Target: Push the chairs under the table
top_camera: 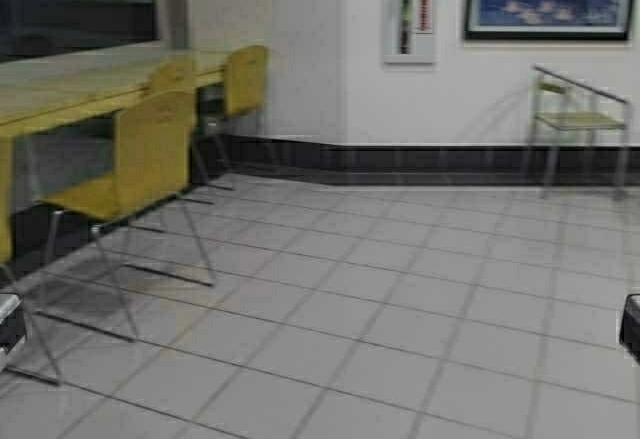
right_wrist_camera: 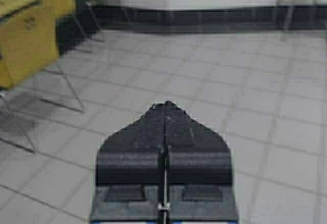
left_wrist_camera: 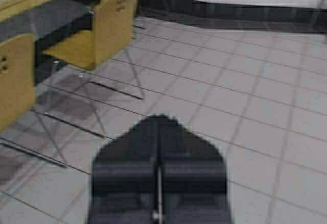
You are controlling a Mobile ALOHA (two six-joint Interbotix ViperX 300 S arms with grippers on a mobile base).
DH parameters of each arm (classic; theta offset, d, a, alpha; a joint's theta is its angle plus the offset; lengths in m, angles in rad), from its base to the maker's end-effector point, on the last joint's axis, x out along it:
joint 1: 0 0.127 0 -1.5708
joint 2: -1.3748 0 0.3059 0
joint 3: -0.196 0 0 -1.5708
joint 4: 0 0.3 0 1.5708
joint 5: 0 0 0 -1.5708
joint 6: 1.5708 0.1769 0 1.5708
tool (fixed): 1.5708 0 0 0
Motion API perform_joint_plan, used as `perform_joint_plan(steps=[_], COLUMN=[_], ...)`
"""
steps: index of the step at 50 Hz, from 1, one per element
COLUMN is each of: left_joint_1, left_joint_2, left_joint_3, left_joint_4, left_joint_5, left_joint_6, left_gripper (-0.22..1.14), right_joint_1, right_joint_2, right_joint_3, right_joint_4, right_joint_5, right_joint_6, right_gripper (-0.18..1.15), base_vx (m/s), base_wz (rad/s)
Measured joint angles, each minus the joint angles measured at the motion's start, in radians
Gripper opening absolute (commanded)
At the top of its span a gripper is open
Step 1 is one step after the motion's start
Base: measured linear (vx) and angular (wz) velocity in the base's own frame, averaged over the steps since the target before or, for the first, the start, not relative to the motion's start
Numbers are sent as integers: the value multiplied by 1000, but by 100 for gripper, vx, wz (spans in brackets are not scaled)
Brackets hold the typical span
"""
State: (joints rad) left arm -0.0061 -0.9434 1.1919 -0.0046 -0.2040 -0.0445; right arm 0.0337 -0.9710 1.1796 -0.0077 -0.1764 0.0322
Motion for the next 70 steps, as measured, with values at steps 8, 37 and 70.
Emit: perform_joint_plan(steps=[8,37,70], left_joint_1=[-2,0,0], left_joint_2=[-14,-5,2], left_joint_3=[3,3,2], left_joint_4=[0,-2,-3], left_joint_5=[11,12,12], left_joint_6=[0,0,-29], left_gripper=[3,3,3], right_joint_1=[0,0,0], right_joint_2=[8,2,-18], right_joint_3=[0,0,0], right_joint_4=[-2,-3,-2], right_joint_5=[-15,-26,-25], right_joint_6=[3,6,0], right_gripper=[5,5,5], base_vx=[40,37,34], base_wz=[33,53,52])
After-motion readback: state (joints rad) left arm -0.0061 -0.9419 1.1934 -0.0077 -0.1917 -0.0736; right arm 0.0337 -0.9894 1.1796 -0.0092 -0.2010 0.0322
